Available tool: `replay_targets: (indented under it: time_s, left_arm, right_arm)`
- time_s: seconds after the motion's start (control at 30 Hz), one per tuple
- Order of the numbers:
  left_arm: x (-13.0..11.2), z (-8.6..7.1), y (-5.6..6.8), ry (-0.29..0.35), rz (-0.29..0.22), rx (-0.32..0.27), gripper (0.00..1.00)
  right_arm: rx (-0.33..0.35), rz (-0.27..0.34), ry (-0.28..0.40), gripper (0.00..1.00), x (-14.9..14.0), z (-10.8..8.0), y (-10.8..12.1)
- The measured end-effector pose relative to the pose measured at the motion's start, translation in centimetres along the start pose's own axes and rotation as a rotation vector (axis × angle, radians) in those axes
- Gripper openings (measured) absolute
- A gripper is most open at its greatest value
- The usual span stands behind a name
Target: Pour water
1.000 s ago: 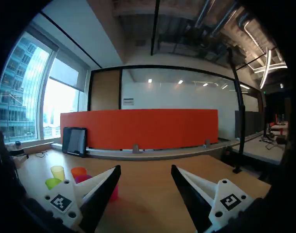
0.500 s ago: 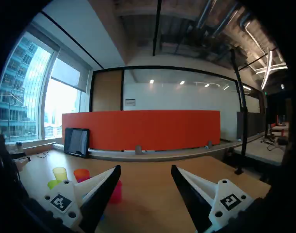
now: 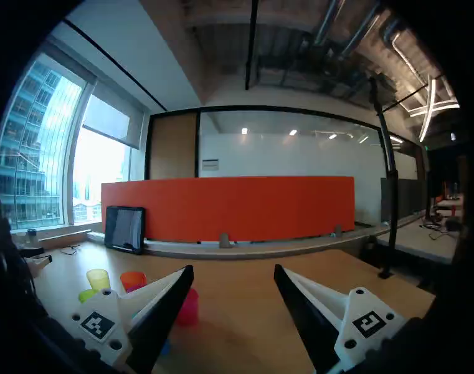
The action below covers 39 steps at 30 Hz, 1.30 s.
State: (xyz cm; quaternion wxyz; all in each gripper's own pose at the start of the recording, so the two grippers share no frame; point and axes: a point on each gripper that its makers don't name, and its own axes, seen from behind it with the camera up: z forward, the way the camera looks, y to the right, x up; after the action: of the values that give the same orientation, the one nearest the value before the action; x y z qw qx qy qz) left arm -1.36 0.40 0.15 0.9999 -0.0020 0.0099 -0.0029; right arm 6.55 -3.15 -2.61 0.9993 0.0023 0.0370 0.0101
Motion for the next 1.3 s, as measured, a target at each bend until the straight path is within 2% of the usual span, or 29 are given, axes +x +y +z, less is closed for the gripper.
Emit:
replay_targets:
  time_s: [0.5, 0.8, 1.0, 1.3]
  left_arm:
    - [0.0, 0.0, 0.1, -0.003, 0.003, 0.000, 0.98]
    - [0.1, -0.1, 0.0, -0.003, 0.002, 0.000, 0.97]
    - [0.1, -0.1, 0.0, -0.003, 0.003, 0.000, 0.97]
    - [0.1, -0.1, 0.0, -0.003, 0.003, 0.000, 0.97]
  right_arm:
    - [0.010, -0.026, 0.000, 1.00, -0.4, -0.6, 0.5]
    - [-0.041, -0.041, -0.003, 1.00, -1.7, 0.5, 1.6]
    - [-0.030, -0.049, 0.003, 1.00, -2.9, 1.0, 0.9]
    - [-0.027, -0.077, -0.007, 1.00, -5.3, 1.4, 1.3]
